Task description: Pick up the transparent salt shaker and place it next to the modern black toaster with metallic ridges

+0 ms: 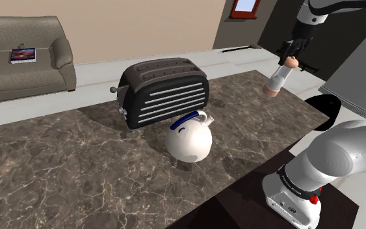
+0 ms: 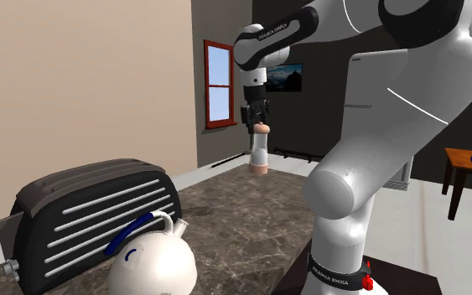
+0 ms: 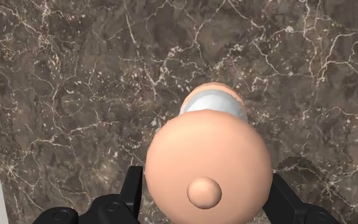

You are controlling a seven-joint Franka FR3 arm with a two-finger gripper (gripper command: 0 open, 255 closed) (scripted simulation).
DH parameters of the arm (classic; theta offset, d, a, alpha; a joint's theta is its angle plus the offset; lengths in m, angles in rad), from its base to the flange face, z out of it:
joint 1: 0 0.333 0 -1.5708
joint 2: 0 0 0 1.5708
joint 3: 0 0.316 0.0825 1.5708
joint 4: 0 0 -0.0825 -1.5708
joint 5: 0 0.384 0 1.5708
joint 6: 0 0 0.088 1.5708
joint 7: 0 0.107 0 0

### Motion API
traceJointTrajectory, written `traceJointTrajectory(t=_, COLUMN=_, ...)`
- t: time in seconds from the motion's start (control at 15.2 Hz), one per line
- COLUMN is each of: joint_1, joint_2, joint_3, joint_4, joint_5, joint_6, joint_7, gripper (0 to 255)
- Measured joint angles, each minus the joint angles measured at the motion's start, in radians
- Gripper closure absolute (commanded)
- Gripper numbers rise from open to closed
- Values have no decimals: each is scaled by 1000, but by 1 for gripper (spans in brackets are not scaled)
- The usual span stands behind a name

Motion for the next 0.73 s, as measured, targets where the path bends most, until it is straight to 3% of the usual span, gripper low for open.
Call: traceJointTrajectory(t=0.73, joint_1=7, joint_2=9, joint_3=19, joint_4=151, joint_5=19, joint_6=-140, joint_7=-26, gripper=255)
